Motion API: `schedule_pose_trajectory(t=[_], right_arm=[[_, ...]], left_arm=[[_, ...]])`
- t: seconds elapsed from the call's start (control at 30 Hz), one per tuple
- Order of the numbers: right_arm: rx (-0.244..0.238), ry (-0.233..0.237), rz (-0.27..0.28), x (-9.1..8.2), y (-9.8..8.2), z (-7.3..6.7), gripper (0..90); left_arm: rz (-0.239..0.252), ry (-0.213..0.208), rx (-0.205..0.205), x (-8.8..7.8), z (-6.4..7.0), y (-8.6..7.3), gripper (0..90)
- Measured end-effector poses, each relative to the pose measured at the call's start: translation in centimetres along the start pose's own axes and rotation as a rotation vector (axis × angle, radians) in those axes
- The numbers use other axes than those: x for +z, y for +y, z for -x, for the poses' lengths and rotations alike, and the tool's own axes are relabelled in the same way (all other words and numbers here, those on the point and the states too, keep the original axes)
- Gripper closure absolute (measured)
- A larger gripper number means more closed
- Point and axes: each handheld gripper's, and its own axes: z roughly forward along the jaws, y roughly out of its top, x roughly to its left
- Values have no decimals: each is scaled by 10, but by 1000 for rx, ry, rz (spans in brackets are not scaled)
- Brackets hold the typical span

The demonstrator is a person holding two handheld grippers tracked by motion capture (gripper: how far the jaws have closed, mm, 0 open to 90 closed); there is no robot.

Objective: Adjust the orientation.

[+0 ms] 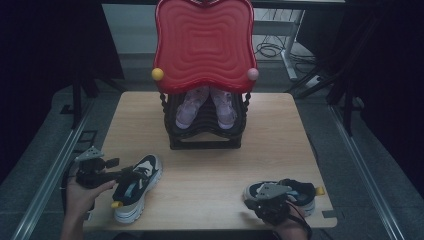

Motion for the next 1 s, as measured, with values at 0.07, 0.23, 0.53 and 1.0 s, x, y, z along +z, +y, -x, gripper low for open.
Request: schedule_pose_trajectory(t=[0.07, 0.23, 0.53, 1.0], right_arm=[[-2, 3, -41, 2, 3, 1, 898], [-7, -24, -88, 6, 11, 0, 898], [-41, -110, -161, 9, 24, 6, 898], [-58, -143, -243, 17, 52, 26, 898]], left_arm=[[3, -1, 1, -1, 1, 0, 302], [5, 0, -4, -1, -1, 0, 301], [1, 1, -4, -1, -1, -1, 302], [-5, -1, -8, 1, -3, -1, 302]])
